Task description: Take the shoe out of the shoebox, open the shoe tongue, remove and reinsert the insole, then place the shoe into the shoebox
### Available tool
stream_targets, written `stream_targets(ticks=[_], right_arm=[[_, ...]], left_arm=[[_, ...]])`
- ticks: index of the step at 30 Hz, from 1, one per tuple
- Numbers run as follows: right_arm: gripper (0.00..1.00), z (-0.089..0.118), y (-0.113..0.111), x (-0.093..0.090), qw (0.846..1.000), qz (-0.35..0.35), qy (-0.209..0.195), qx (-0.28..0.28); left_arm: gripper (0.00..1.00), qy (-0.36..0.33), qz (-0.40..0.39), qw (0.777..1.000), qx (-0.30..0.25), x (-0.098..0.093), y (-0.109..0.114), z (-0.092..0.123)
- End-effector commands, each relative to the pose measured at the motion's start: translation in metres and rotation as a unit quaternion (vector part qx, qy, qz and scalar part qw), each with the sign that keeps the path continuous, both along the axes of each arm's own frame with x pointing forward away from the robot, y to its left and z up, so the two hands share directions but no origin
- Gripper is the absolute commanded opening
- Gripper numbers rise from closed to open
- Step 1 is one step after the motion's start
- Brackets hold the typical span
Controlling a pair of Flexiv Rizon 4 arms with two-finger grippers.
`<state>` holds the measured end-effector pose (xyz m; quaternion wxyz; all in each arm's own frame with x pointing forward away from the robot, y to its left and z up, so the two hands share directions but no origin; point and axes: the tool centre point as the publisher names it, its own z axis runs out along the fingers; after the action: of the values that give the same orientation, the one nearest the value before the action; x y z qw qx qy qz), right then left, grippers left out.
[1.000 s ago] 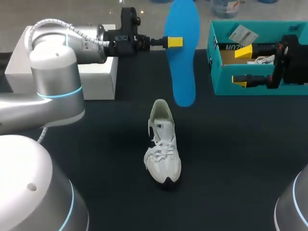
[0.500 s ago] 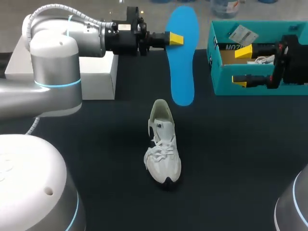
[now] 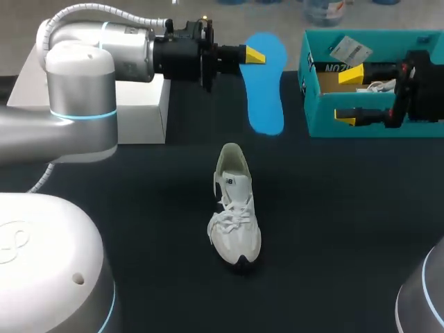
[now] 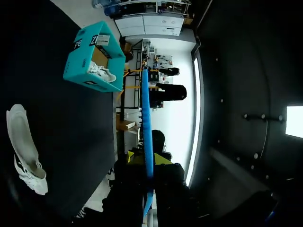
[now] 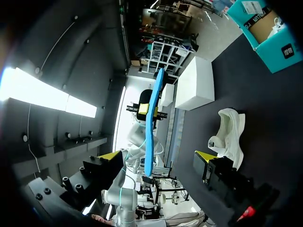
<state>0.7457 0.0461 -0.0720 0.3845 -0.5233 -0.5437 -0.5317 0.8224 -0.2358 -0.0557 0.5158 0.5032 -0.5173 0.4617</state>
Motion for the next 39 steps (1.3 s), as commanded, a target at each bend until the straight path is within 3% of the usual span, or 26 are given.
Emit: stream_targets(ticks=[1,5,9,14,19,23,25,26,39], right_arm=[[1.0,0.0,0.001,0.0,1.0,0.0,0.001,-0.001],[1.0,0.0,0.001,0.0,1.0,0.0,0.001,-0.001],[1.0,0.023,0.007,0.003,0.993,0.001,0.052,-0.103],[1.0,0.051,0.024,0.012,0.976,0.002,0.084,-0.2],[1.0,0.069,0.043,0.018,0.944,-0.003,0.109,-0.312],[1.0,0.075,0.051,0.02,0.918,-0.006,0.138,-0.371],[1.0,0.078,0.055,0.02,0.895,-0.026,0.157,-0.417],[1.0,0.079,0.055,0.018,0.889,-0.034,0.157,-0.428],[1.0,0.079,0.055,0.018,0.889,-0.034,0.157,-0.428]], left_arm=[[0.0,0.004,-0.01,1.0,-0.024,0.001,0.001,-0.004],[0.0,-0.017,-0.016,0.999,-0.036,0.001,0.0,-0.013],[0.0,-0.016,-0.021,0.999,-0.026,0.003,-0.003,-0.017],[0.0,-0.018,-0.021,0.999,-0.022,0.005,-0.007,-0.018],[0.0,-0.01,-0.018,1.0,-0.01,0.006,-0.011,-0.019],[0.0,-0.007,-0.02,1.0,-0.002,0.007,-0.013,-0.019],[0.0,-0.004,-0.02,1.0,0.002,0.007,-0.014,-0.021],[0.0,-0.004,-0.02,1.0,0.002,0.007,-0.014,-0.021],[0.0,0.018,-0.017,1.0,0.002,0.01,-0.012,-0.023]])
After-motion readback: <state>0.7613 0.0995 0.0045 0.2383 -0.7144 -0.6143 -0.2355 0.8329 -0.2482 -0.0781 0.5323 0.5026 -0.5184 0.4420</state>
